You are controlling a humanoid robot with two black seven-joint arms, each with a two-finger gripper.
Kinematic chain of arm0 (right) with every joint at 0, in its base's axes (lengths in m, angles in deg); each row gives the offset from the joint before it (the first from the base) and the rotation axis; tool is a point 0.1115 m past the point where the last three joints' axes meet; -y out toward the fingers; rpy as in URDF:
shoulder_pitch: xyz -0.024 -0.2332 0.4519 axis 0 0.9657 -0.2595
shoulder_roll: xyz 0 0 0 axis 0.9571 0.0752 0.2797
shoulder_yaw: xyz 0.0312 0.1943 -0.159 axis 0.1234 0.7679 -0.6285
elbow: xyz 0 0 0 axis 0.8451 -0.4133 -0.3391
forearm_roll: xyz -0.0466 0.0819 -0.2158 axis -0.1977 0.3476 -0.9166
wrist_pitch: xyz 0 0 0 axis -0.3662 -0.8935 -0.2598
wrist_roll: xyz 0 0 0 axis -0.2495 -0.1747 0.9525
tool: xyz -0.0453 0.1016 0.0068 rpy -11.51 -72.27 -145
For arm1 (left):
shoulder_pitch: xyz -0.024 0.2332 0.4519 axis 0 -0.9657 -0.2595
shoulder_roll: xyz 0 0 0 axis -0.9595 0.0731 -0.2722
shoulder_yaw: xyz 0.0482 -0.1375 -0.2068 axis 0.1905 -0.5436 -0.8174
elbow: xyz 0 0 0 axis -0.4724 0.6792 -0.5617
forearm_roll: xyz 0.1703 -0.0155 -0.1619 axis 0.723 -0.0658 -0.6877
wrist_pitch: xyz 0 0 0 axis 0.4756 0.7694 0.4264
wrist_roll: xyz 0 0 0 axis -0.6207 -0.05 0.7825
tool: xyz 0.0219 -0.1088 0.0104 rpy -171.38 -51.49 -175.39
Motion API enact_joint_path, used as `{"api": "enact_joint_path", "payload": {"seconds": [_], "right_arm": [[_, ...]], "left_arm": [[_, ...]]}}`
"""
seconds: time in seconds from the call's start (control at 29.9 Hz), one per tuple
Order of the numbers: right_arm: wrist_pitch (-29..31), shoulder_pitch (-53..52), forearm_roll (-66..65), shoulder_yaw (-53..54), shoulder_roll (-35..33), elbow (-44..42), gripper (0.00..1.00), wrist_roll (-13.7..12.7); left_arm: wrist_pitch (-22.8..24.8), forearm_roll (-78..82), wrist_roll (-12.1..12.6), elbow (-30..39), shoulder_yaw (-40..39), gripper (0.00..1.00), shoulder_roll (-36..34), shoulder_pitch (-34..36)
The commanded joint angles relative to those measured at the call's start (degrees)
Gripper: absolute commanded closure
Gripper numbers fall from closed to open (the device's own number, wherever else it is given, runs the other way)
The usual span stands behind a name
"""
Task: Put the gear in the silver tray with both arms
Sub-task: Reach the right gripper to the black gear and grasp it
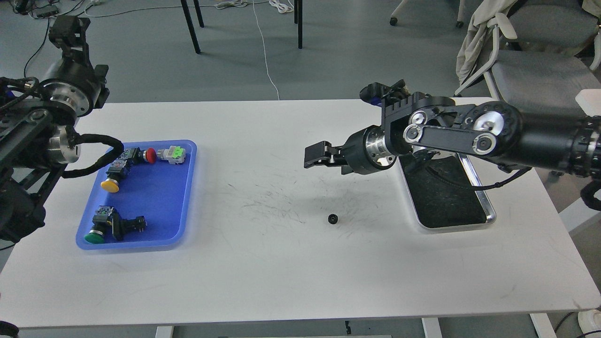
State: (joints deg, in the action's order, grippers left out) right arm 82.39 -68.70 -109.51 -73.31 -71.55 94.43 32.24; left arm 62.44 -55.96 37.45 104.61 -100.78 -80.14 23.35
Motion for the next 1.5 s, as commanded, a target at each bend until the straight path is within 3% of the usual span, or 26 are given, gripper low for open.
{"api": "enact_joint_path", "payload": {"seconds": [0.0,0.37,0.57,0.87,1.07,1.47], "right_arm": [[0.1,-0.1,-0.1,-4.5,6.8,-4.2,0.04,0.0],[7.3,1.9,2.3,-8.9,6.8,-10.5,0.04,0.1],[7.4,2.7,5.3,-9.0,6.8,-11.4,0.04,0.3],[7.6,4.7,5.2,-8.9,6.8,-11.3,0.06,-0.1],[7.8,4.8,5.3,-8.9,6.8,-10.8,0.11,-1.6],[7.8,3.3,4.9,-9.1,6.8,-9.4,0.3,-3.8]], "left_arm": [[-0.1,-3.8,-0.2,0.0,-0.4,0.02,0.0,-0.1],[-0.1,-5.1,-1.9,0.3,-4.0,0.02,-0.9,-0.2],[-0.1,-5.2,-3.4,0.7,-4.0,0.02,-1.7,-0.3],[-0.3,-5.2,-3.8,2.3,-4.3,0.02,-1.7,-1.8],[-0.5,-5.2,-3.8,2.5,-4.7,0.02,-1.6,-2.7],[-3.3,-5.1,-4.4,6.1,-4.7,0.02,-1.5,-4.0]]}}
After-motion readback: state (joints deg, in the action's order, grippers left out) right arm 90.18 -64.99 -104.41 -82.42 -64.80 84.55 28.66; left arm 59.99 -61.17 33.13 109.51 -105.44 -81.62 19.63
